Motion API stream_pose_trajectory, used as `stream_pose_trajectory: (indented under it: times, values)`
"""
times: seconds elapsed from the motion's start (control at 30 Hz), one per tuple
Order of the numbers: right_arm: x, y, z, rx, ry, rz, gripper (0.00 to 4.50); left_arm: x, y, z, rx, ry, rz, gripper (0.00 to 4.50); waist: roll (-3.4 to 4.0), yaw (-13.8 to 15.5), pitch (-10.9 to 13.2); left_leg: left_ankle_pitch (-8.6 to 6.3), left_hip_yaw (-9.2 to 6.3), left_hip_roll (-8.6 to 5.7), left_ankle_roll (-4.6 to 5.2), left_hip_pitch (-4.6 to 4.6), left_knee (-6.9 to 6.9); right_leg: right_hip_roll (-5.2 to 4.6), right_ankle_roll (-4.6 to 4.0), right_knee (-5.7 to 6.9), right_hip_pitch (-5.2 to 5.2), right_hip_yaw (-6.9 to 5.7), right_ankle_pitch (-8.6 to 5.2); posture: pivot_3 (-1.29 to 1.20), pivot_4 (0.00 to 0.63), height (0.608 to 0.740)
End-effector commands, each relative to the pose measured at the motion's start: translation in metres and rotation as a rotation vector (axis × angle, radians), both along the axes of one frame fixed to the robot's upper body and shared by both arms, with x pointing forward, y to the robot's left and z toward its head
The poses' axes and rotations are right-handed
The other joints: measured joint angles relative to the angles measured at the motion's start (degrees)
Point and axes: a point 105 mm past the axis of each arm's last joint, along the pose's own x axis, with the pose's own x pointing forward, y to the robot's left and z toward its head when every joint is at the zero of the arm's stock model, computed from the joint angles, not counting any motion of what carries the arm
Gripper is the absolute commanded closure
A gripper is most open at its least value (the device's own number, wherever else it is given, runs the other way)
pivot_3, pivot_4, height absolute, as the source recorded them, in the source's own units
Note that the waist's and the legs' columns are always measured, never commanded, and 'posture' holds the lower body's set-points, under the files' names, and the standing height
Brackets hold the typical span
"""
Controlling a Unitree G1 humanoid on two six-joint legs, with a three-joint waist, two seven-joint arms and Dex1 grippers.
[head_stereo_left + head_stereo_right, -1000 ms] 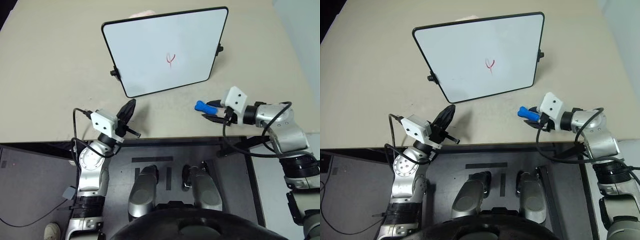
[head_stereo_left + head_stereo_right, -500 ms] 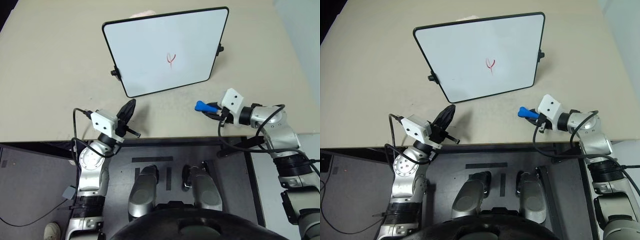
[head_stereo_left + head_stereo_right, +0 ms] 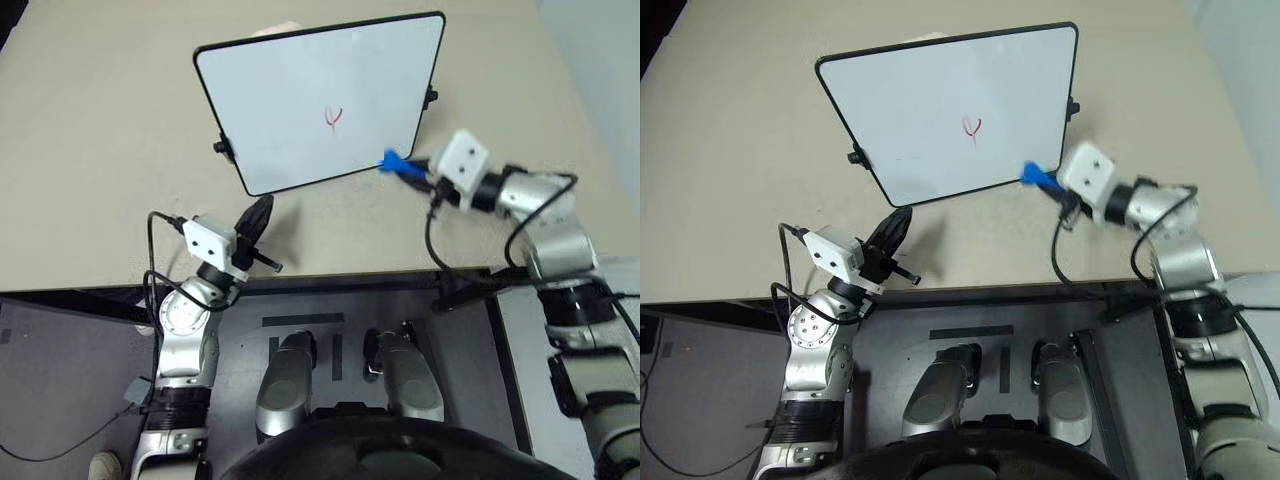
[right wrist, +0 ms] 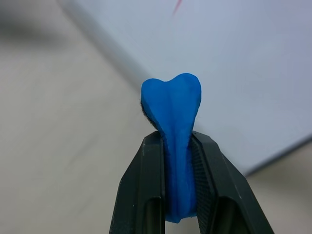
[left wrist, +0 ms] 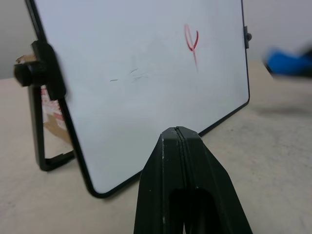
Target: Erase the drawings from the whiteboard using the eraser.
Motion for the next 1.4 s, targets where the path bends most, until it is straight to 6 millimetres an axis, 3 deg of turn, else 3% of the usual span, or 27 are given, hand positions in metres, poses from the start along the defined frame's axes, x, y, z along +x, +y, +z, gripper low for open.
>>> stream_pose_trajectory:
  times: [0.03, 0.23, 0.53, 0.9, 1.0, 1.27, 1.4]
  values:
    - [0.014, 0.02, 0.014, -0.064, -0.205, -0.01, 4.11, 0.001, -0.003, 0.006, -0.001, -0.032, -0.009, 4.5, 0.0, 0.03, 0.0, 0.0, -0.03, 0.01, -0.01, 0.17, 0.01, -0.01, -0.12, 0.05, -0.07, -0.01, 0.06, 0.0, 0.15, 0.74]
    - [0.027, 0.049, 0.016, -0.126, -0.407, 0.008, 4.11, 0.001, 0.0, 0.008, -0.001, -0.044, 0.008, 4.5, 0.01, 0.76, 0.0, -0.11, -0.02, -0.03, -0.1, -0.23, 0.06, -0.13, -0.22, 0.21, -0.52, 0.0, 0.11, 0.0, 0.15, 0.74]
    - [0.026, 0.063, -0.016, -0.233, -0.405, 0.048, 4.11, -0.001, 0.003, 0.009, 0.001, -0.048, 0.026, 4.5, 0.02, 0.48, 0.01, -0.23, 0.04, 0.1, -0.3, -0.08, 0.14, -0.13, -0.65, 0.41, -0.57, -0.05, 0.31, 0.0, 0.15, 0.74]
    - [0.044, 0.047, 0.029, -0.141, -0.508, -0.081, 4.11, -0.001, 0.001, 0.009, 0.001, -0.044, 0.019, 4.5, 0.04, 0.38, 0.02, -0.13, 0.15, 0.18, -0.34, -0.14, 0.14, -0.11, -0.7, 0.4, -0.61, -0.05, 0.35, 0.0, 0.15, 0.74]
    - [0.042, 0.048, 0.025, -0.147, -0.5, -0.07, 4.11, -0.002, 0.001, 0.008, 0.001, -0.044, 0.019, 4.5, 0.05, 0.31, 0.03, -0.13, 0.17, 0.21, -0.34, -0.13, 0.12, -0.11, -0.7, 0.4, -0.61, -0.05, 0.35, 0.0, 0.15, 0.74]
    - [0.034, 0.048, -0.033, -0.261, -0.368, -0.021, 4.11, -0.001, 0.0, 0.008, -0.001, -0.043, 0.017, 4.5, 0.04, 0.32, 0.03, -0.13, 0.18, 0.23, -0.34, -0.14, 0.1, -0.11, -0.7, 0.39, -0.59, -0.05, 0.35, 0.0, 0.15, 0.74]
    - [0.036, 0.046, -0.031, -0.255, -0.376, -0.033, 4.11, -0.001, 0.002, 0.009, 0.002, -0.044, 0.02, 4.5, 0.07, 0.28, 0.04, -0.13, 0.19, 0.23, -0.34, -0.16, 0.09, -0.11, -0.63, 0.38, -0.6, -0.05, 0.31, 0.0, 0.15, 0.74]
